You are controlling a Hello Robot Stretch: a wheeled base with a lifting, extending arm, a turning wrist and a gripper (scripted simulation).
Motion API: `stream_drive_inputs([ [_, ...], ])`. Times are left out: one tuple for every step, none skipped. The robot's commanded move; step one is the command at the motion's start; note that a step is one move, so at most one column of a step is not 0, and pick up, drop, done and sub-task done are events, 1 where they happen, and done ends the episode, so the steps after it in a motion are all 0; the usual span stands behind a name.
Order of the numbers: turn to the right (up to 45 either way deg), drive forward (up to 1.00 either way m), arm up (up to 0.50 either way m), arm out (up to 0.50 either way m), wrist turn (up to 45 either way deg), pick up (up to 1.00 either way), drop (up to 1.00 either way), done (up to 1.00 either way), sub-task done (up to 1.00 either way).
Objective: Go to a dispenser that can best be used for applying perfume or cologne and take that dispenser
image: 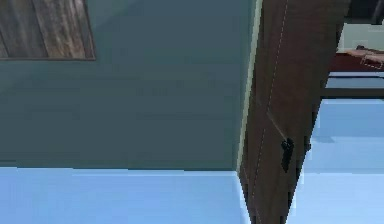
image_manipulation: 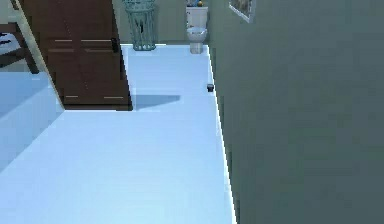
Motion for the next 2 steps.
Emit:
stream_drive_inputs([
  [-45.0,0.00,0.00,0.00,0.0,0.00,0.00,0.00,0.00],
  [-36.0,0.00,0.00,0.00,0.0,0.00,0.00,0.00,0.00],
])
